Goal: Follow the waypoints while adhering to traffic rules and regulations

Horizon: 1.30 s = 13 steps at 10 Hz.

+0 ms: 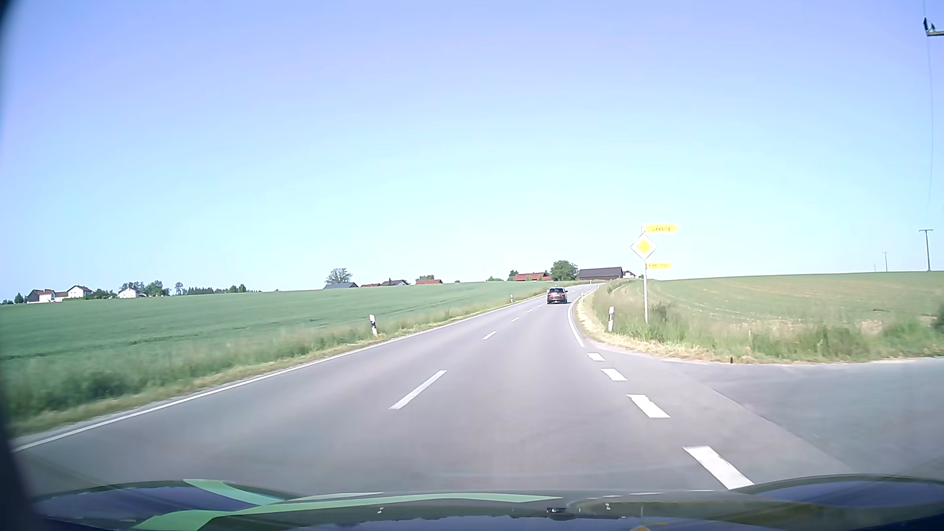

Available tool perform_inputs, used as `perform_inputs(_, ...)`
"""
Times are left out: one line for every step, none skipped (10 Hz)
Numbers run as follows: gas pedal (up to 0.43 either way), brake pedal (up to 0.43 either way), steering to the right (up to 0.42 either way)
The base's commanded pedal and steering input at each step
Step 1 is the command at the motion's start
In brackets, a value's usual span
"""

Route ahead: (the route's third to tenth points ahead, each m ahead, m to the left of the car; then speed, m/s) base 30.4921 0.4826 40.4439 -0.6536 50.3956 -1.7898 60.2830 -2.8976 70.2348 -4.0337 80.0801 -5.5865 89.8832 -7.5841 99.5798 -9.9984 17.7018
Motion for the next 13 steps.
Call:
perform_inputs(0.220, 0.000, 0.019)
perform_inputs(0.228, 0.000, 0.019)
perform_inputs(0.228, 0.000, 0.020)
perform_inputs(0.240, 0.000, 0.020)
perform_inputs(0.248, 0.000, 0.019)
perform_inputs(0.248, 0.000, 0.019)
perform_inputs(0.268, 0.000, 0.018)
perform_inputs(0.280, 0.000, 0.018)
perform_inputs(0.287, 0.000, 0.017)
perform_inputs(0.287, 0.000, 0.016)
perform_inputs(0.287, 0.000, 0.013)
perform_inputs(0.287, 0.000, 0.011)
perform_inputs(0.311, 0.000, 0.011)
